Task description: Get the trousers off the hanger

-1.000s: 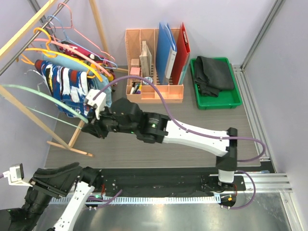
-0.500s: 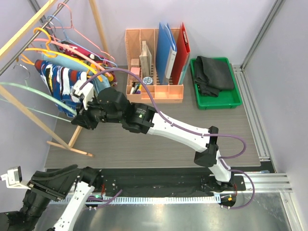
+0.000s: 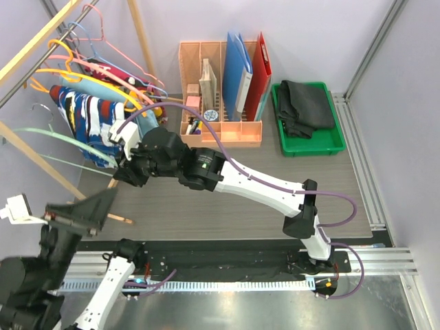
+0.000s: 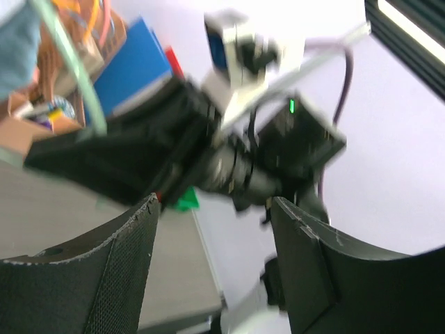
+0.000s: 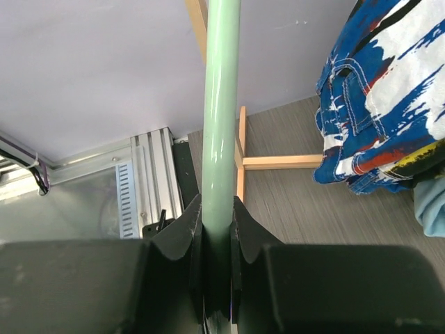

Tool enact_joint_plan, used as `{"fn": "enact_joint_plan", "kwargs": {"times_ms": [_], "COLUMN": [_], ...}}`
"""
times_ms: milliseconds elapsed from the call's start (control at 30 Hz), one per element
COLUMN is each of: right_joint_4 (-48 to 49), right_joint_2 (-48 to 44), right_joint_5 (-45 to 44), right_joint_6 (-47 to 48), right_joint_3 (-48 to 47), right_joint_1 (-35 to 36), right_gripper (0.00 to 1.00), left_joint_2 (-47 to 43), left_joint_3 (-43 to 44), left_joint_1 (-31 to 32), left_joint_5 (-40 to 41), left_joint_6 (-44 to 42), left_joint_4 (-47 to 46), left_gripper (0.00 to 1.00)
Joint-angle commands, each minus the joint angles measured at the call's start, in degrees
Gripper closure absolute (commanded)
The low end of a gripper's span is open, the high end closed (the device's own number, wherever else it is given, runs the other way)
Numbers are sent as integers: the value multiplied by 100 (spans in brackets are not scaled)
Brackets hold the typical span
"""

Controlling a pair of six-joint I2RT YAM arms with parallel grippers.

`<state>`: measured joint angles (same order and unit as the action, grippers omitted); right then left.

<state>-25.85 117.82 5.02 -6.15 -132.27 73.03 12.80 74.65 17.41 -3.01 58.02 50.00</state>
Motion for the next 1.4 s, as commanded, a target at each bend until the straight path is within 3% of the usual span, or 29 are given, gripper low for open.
{"fn": "enact_joint_plan", "kwargs": {"times_ms": [0,267,500,700,800,967,1000,1100,1367], "right_joint_4": [317,317,379,308,256,168,168,176,536], "right_joint_2": [-716,-1041,-1209,-1297,-1323,-1349,-1375,-1420,-1341], "right_joint_5": [-106,-177,-106,-106,-124,-220,-220,-299,-475], "right_joint_6": [185,185,132,149,176,193,202,290,580], "right_joint_3": [-1,385,641,729,729,764,781,852,641], "right_joint_1": [-26,-26,-17,-17,-17,-17,-17,26,27], "right_gripper": [99,99,99,99,99,99,99,99,99], "left_joint_2": [601,821,1181,1427,1585,1550,1559,1673,2033], "left_joint_3": [295,15,-231,-601,-645,-925,-952,-944,-357], "left_joint_1": [-325,-493,-493,-493,-502,-493,-493,-493,-493], "left_joint_5": [834,1355,1373,1224,1162,1206,1206,1215,1662], "left_joint_6": [165,1062,1343,1563,1598,1782,1800,1880,1573], "left_joint_4": [-1211,-1018,-1615,-2301,-2328,-2530,-2626,-2741,-2846], "left_gripper": [32,30,31,38,46,76,87,100,100]}}
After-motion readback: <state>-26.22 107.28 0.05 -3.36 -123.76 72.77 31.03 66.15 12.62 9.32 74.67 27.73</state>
